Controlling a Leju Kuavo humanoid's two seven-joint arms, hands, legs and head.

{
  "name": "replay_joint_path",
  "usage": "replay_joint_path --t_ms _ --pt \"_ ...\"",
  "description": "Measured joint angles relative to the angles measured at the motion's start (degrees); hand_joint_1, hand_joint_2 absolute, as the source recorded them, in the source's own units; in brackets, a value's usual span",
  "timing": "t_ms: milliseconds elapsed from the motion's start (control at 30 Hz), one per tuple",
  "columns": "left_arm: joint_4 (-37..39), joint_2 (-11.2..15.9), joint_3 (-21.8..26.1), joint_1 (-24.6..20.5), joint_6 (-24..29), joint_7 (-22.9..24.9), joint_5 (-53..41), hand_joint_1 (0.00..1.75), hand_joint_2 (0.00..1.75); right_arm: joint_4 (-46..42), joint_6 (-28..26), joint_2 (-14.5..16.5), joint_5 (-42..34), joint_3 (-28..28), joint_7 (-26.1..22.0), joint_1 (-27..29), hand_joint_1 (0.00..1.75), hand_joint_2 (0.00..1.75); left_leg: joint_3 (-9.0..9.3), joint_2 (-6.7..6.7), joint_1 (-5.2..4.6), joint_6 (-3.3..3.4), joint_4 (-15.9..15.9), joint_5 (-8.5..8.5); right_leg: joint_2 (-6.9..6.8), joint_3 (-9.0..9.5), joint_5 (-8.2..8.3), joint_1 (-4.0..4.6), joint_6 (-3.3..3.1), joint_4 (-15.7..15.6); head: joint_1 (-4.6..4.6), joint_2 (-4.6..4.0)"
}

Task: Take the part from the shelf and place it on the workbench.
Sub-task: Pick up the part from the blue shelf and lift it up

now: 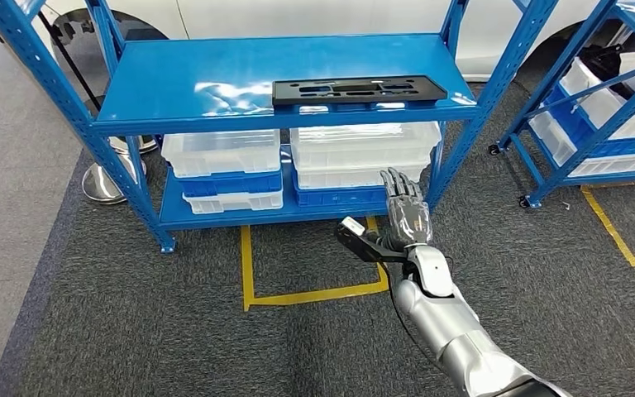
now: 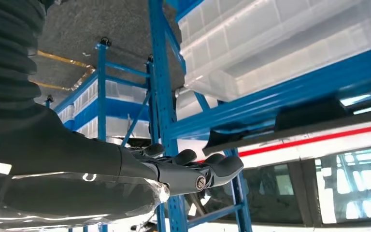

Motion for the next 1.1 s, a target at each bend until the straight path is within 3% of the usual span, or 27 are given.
replay_joint_path --t_ms 67,133,200,267,333,433,467,500,533,600,633,700,767,833,933,967,1000,1033,1100 --pt "0.0 -0.01 0.0 0.13 0.04 0.15 -0.01 0.0 0.0 -0.36 0.17 -0.08 0.13 0.0 -0.02 0.35 0.0 1.75 0.8 -0.1 -0.01 -0.25 0.0 -0.58 0.01 2.47 4.83 0.09 -0.47 -6.96 0.0 0.0" --pt "0.0 -0.02 0.0 0.09 0.05 0.13 0.04 0.0 0.0 -0.61 0.32 -0.11 0.3 0.0 -0.08 0.34 0.0 1.75 1.31 -0.11 -0.15 -0.71 0.02 -1.11 0.01 5.2 7.38 0.51 -1.08 -13.14 0.01 0.0" --pt "0.0 -0.04 0.09 0.02 0.05 -0.06 0.31 0.0 0.0 -0.68 0.44 -0.12 0.44 0.0 -0.18 0.37 0.0 1.75 1.43 -0.11 -0.23 -1.26 -0.13 -1.33 0.03 5.97 7.11 0.9 -1.52 -14.58 0.02 0.0" --pt "0.0 -0.03 0.31 0.06 0.02 -0.33 0.6 0.0 0.0 -0.79 0.55 -0.14 0.54 0.0 -0.31 0.42 0.0 1.75 1.71 -0.02 -0.27 -1.91 -0.2 -1.69 0.1 6.43 6.97 0.62 -2.02 -15.15 0.02 0.0" --pt "0.0 0.01 0.49 0.14 -0.02 -0.49 0.68 0.0 0.0 -0.93 0.65 -0.11 0.58 0.0 -0.44 0.36 0.0 1.75 0.72 0.13 -0.29 -2.41 2.51 -3.35 0.09 7.22 6.89 0.21 -2.65 -15.83 -0.01 0.0" --pt "0.0 0.09 0.8 0.19 -0.05 -0.56 0.69 0.0 0.0 -0.98 0.74 -0.03 0.57 0.0 -0.69 0.49 0.0 1.75 -5.42 0.19 -0.2 -2.83 13.64 -7.75 -0.08 7.84 6.36 0.2 -3.33 -15.86 -0.02 0.0" --pt "0.0 0.11 0.9 0.28 -0.05 -0.57 0.69 0.0 0.0 -0.98 0.78 -0.02 0.56 0.0 -0.82 0.61 0.0 1.75 -7.13 0.19 -0.18 -2.95 16.15 -8.04 -0.1 7.99 6.14 0.22 -3.39 -15.78 -0.03 0.0" --pt "0.0 0.13 0.93 0.39 -0.05 -0.57 0.69 0.0 0.0 -0.98 0.82 -0.02 0.54 0.0 -0.95 0.69 0.0 1.75 -7.85 0.2 -0.16 -3.01 16.6 -7.14 -0.08 8.19 5.88 0.21 -3.38 -15.67 -0.03 0.0" --pt "0.0 0.16 0.96 0.48 -0.05 -0.57 0.69 0.0 0.0 -0.98 0.86 -0.01 0.49 0.0 -1.05 0.72 0.0 1.75 -7.34 0.21 -0.13 -3.01 14.63 -5.13 -0.04 8.49 5.59 0.2 -3.31 -15.55 -0.03 0.0" --pt "0.01 0.25 1.03 0.56 -0.04 -0.57 0.65 0.0 0.0 -0.98 0.89 -0.01 0.39 0.0 -1.19 0.72 0.0 1.75 -4.24 0.29 -0.12 -2.8 7.07 -0.48 0.03 9.12 4.86 0.21 -2.97 -15.26 -0.02 0.0" --pt "0.01 0.27 1.1 0.52 -0.04 -0.56 0.62 0.0 0.0 -0.99 0.9 0.0 0.35 0.0 -1.21 0.69 0.0 1.75 -2.78 0.28 -0.18 -2.58 3.64 0.83 0.07 9.25 4.54 0.31 -2.71 -15.03 -0.01 0.0" --pt "0.02 0.28 1.25 0.36 -0.03 -0.5 0.56 0.0 0.0 -1.03 0.93 0.02 0.35 0.0 -1.26 0.65 0.0 1.75 -1.62 0.21 -0.35 -2.04 0.89 1.1 0.07 9.17 4.24 0.51 -2.11 -14.88 0.0 0.0" --pt "0.01 0.3 1.34 0.24 -0.02 -0.36 0.53 0.0 0.0 -1.19 0.93 0.08 0.35 0.0 -1.31 0.63 0.0 1.75 -1.42 0.11 -0.33 -1.37 0.45 1.07 0.06 9.16 4.07 0.51 -1.5 -14.98 -0.02 0.0" --pt "0.01 0.31 1.36 0.27 -0.02 -0.25 0.51 0.0 0.0 -1.41 0.92 0.13 0.35 0.0 -1.32 0.53 0.0 1.75 -0.94 0.13 -0.17 -0.66 -0.07 1.08 0.03 8.44 2.81 0.38 -0.88 -13.15 0.02 0.0" --pt "0.0 0.3 1.36 0.17 -0.03 -0.22 0.49 0.0 0.0 -1.55 0.9 0.12 0.35 0.0 -1.32 0.61 0.0 1.75 -0.54 0.16 -0.14 -0.08 -0.28 0.82 -0.01 3.17 -1.18 0.14 -0.25 -3.42 0.04 0.0" --pt "0.0 0.3 1.36 0.15 -0.03 -0.22 0.44 0.0 0.0 -1.55 0.82 0.12 0.37 0.0 -1.33 0.78 0.0 1.75 -0.45 0.14 -0.15 -0.02 -0.27 0.69 -0.03 1.28 -1.73 0.07 -0.15 -0.54 0.04 0.0" --pt "0.01 0.31 1.37 0.16 -0.02 -0.22 0.4 0.0 0.0 -1.56 0.63 0.12 0.44 0.0 -1.4 0.95 0.0 1.75 -0.28 0.1 -0.16 0.01 -0.25 0.51 -0.03 0.18 -1.23 0.04 -0.13 0.58 0.04 0.0" --pt "0.01 0.31 1.37 0.17 -0.01 -0.21 0.33 0.0 0.0 -1.62 0.24 0.12 0.65 0.0 -1.61 1.07 0.0 1.75 0.0 0.04 -0.16 -0.03 -0.25 0.31 -0.03 0.23 0.42 0.03 -0.2 -0.52 0.04 0.0" --pt "0.01 0.27 1.38 0.14 0.05 -0.13 0.16 0.0 0.0 -2.13 -1.21 0.12 1.9 0.01 -2.43 1.15 0.0 1.75 0.79 -0.07 -0.17 -0.25 -0.26 -0.23 -0.03 2.87 5.18 0.11 -0.65 -7.53 0.04 0.0"
